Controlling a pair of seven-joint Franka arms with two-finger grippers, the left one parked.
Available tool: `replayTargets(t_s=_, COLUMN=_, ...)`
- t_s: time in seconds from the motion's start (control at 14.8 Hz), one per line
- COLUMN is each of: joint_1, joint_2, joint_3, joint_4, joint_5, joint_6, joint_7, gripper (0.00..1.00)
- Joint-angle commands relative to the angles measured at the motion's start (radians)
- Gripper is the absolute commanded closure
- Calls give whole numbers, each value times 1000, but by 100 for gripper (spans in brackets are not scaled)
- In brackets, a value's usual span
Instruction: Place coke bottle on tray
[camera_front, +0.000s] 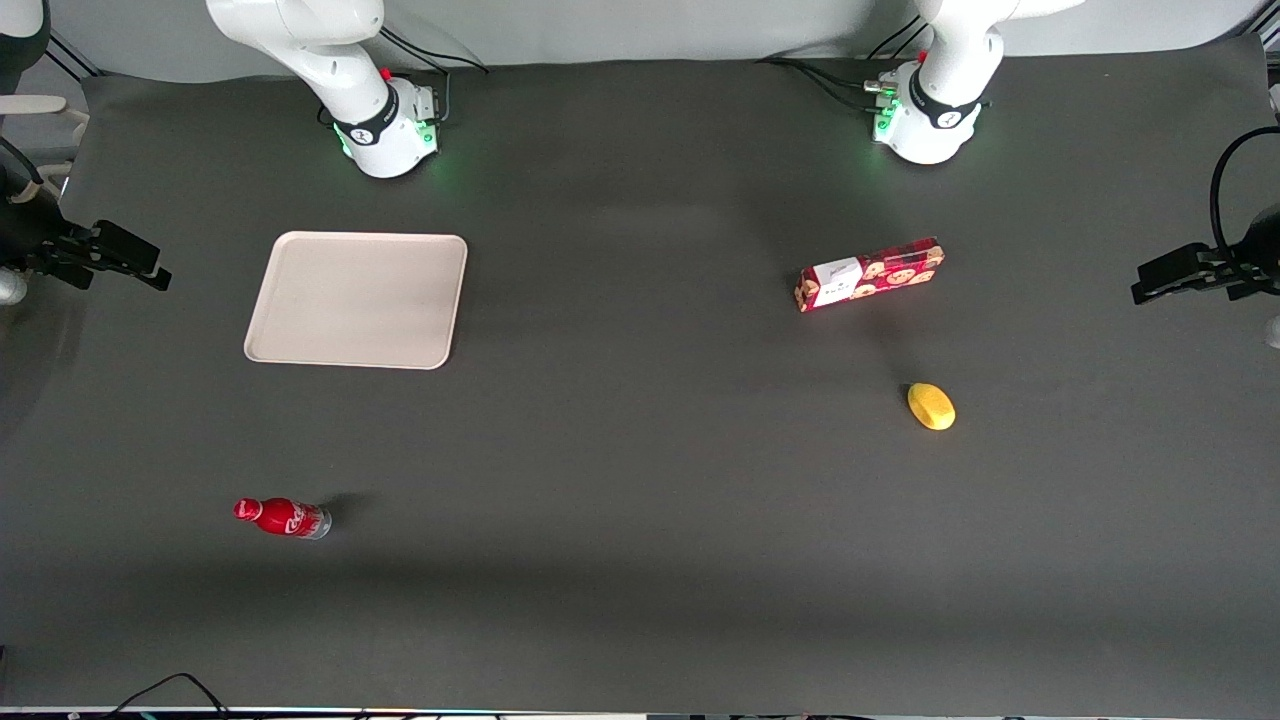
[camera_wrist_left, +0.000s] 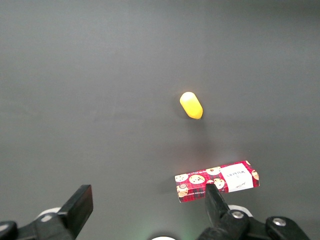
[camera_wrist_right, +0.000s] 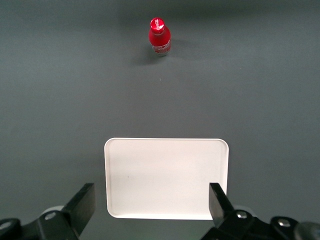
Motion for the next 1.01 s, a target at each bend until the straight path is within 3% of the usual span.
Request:
replayTargets(t_s=0.0, joint_1=15, joint_2=-15, joint_3=-14, joint_4=2, joint_5=21, joint_6=-13, joint_7=25, gripper=0)
replayTargets(t_s=0.61, joint_1=0, joint_2=146, joint_3=-13, joint_4=129, joint_5=13, joint_6=4, joint_7=-10, gripper=0)
replayTargets(t_s=0.95, joint_1=-3, joint_2=342, joint_3=1, joint_4=299, joint_5=-3, joint_6=25, joint_7=-68, gripper=0)
